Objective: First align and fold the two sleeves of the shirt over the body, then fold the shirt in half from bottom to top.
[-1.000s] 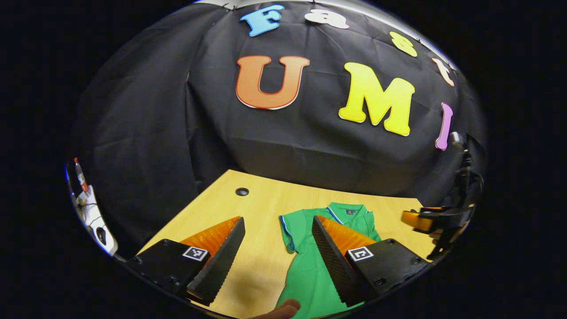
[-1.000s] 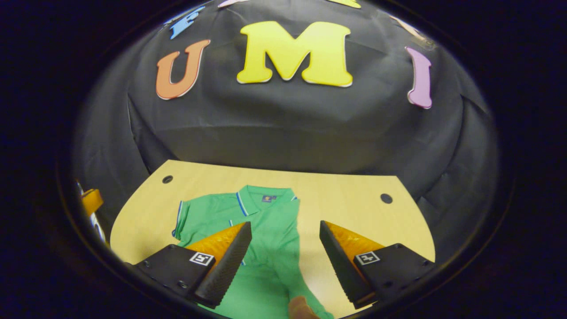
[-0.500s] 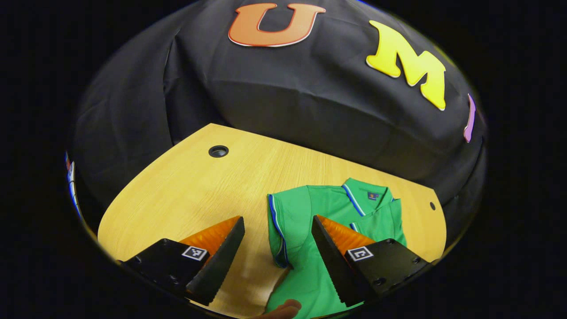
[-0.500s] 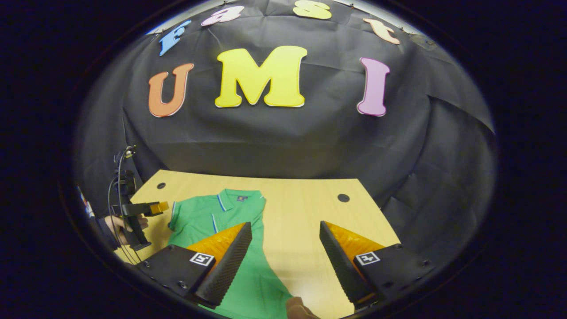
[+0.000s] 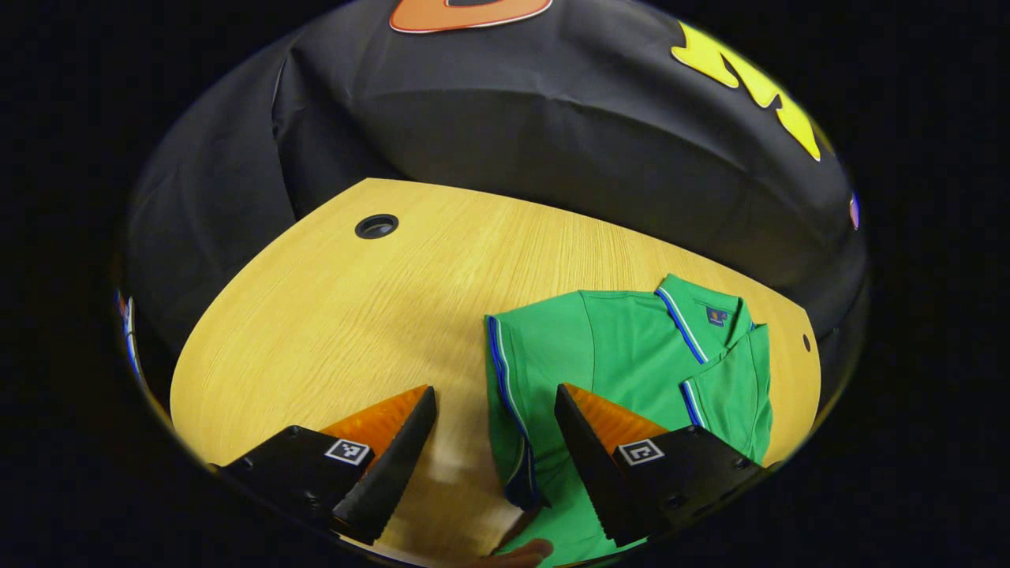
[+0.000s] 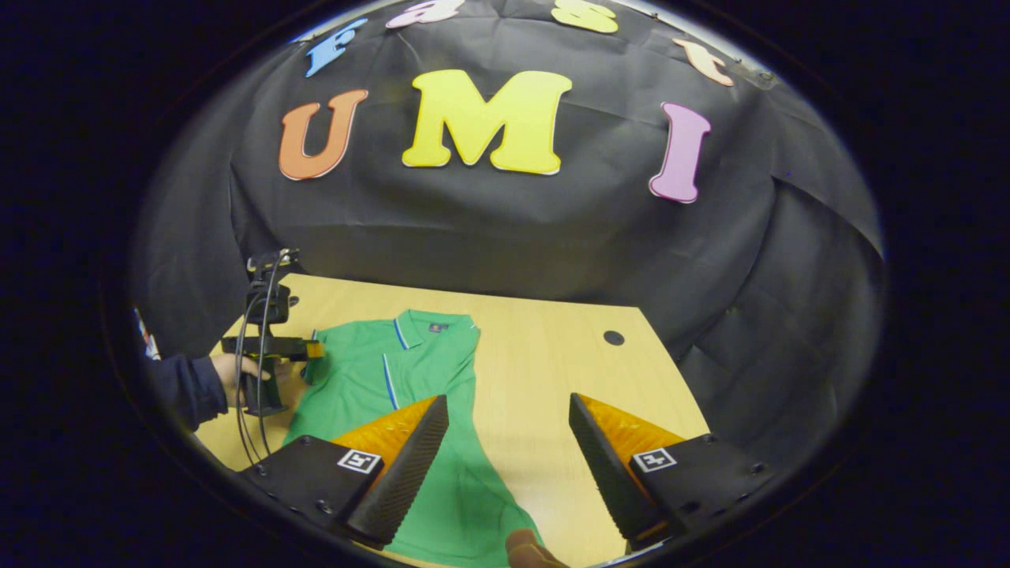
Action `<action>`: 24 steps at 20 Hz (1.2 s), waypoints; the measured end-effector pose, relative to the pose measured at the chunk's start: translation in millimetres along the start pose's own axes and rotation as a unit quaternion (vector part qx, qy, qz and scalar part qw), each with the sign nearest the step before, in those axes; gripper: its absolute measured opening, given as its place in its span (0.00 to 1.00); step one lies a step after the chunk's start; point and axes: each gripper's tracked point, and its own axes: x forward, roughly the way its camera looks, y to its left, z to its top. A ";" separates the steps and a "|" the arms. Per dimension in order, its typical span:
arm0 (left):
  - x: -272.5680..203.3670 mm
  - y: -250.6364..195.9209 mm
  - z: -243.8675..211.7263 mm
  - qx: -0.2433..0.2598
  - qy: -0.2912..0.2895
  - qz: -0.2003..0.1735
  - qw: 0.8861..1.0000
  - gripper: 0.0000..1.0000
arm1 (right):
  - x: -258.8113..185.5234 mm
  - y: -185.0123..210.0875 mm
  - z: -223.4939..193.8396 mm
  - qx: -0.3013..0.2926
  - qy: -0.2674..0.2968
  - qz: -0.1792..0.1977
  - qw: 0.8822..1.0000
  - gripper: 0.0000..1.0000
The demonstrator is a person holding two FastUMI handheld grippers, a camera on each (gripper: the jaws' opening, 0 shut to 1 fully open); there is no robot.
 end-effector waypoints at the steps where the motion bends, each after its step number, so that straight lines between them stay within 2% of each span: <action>1: 1.1 -4.0 0.1 0.004 0.006 -0.007 1.000 0.94 | -1.9 1.8 -2.0 -0.007 0.001 0.002 1.000 0.99; 2: 0.6 -7.0 -0.5 0.008 0.011 -0.008 1.000 0.90 | -2.9 5.1 -3.8 -0.010 0.004 0.006 1.000 0.99; 3: 0.4 -6.4 -2.3 0.012 0.015 -0.005 1.000 0.81 | -4.2 9.7 -4.6 -0.008 0.007 0.015 1.000 0.98; 8: 2.5 -7.2 -4.7 0.006 0.026 0.009 1.000 0.77 | -9.1 14.8 -7.5 0.023 0.021 0.034 0.999 0.99; 11: 1.1 -2.1 -5.0 0.001 0.040 0.022 0.999 0.62 | -13.3 3.8 -7.6 0.019 0.021 0.031 0.999 0.99; 13: 2.5 1.0 -6.8 -0.004 0.058 0.032 0.998 0.57 | -17.2 -2.0 -7.7 0.017 0.018 0.032 0.999 0.99; 15: 6.5 -0.5 -4.6 -0.019 0.066 0.031 0.997 0.46 | -18.6 -7.7 -8.7 0.013 0.014 0.034 0.999 0.98; 16: 6.5 -0.3 -2.8 -0.022 0.069 0.031 0.997 0.50 | -19.1 -10.3 -10.5 0.011 0.013 0.031 0.999 0.99; 17: 6.4 1.1 -2.6 -0.022 0.072 0.033 0.997 0.34 | -18.8 -13.0 -12.9 0.008 0.016 0.030 0.999 0.98; 19: 6.2 1.4 -3.5 -0.010 0.076 0.038 0.996 0.27 | -20.2 -8.0 -15.2 0.002 0.016 0.044 0.999 0.99; 22: 7.4 -0.6 -2.8 0.007 0.080 0.039 0.996 0.19 | -18.5 -15.3 -13.9 0.000 0.011 0.047 0.999 0.99; 23: 8.0 0.0 -2.5 0.007 0.080 0.041 0.996 0.11 | -18.4 -15.6 -14.1 0.004 0.011 0.050 0.999 0.99; 24: 8.9 -1.0 -2.8 0.009 0.081 0.043 0.996 0.08 | -16.8 -17.3 -12.6 0.004 0.010 0.052 0.999 0.99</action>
